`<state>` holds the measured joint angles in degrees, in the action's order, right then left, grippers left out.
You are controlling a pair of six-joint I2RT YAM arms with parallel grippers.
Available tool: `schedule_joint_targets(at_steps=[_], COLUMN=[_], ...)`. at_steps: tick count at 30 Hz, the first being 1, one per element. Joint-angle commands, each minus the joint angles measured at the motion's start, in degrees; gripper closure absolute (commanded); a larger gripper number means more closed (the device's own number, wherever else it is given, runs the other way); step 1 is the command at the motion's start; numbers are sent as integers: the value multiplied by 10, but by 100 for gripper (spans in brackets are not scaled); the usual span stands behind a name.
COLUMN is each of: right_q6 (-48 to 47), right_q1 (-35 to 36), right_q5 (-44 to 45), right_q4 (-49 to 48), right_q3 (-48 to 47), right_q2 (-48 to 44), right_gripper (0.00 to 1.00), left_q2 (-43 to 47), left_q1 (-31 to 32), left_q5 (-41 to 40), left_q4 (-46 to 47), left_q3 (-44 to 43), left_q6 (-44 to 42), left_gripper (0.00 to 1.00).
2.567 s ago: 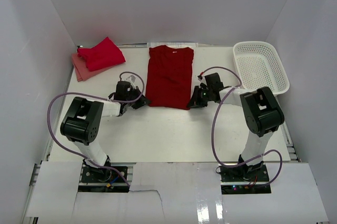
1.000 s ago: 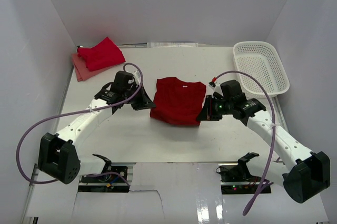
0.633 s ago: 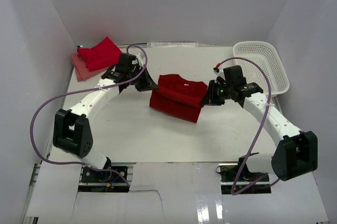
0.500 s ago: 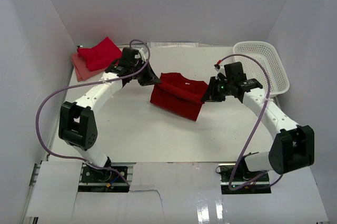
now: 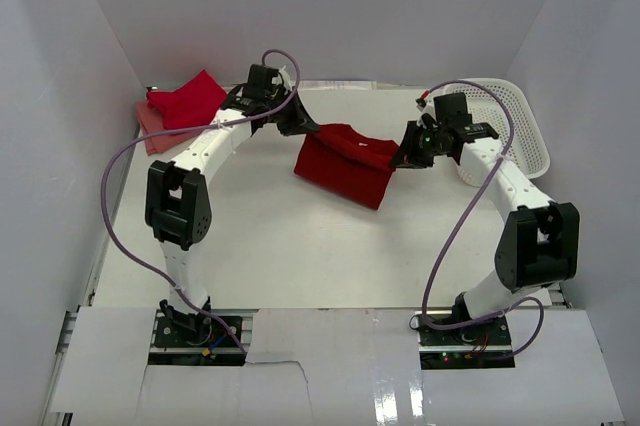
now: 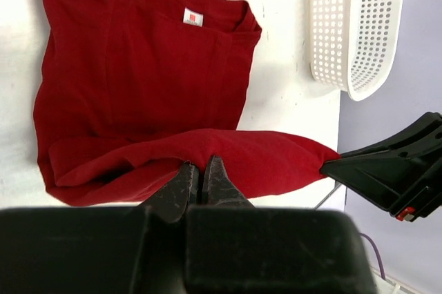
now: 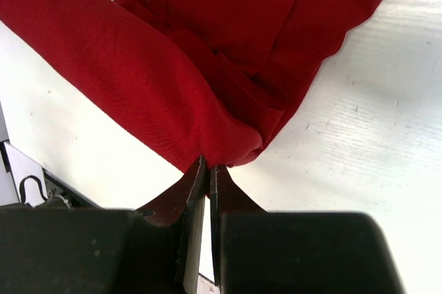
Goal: Fold and stack the t-shirts
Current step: Fold the long partially folded tshirt into a neat square
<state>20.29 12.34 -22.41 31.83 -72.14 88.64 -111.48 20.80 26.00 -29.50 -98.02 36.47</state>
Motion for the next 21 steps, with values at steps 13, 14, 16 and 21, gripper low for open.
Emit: schedule_joint_targets(at_steps=[13,14,16,21], right_q6=[-10,-10,-13,-12], right_q1=[-55,-58,-70,-94], right_q5=[-11,-11,-15,-30], right_q4=[12,12,11,6], right_q3=[-193,-198,-215,-277], right_q2=[144,150,173,260], right_gripper=[92,92,92,92], left_q2=[-191,-202,-225,-299], left_q1=[-14,-15,-21,-30], left_q5=[16,16,17,30], left_q4=[-22,-22,-14,53], left_q3=[-277,-290,-325,-350], left_q6=[18,19,21,40], left_gripper=[100,100,100,100])
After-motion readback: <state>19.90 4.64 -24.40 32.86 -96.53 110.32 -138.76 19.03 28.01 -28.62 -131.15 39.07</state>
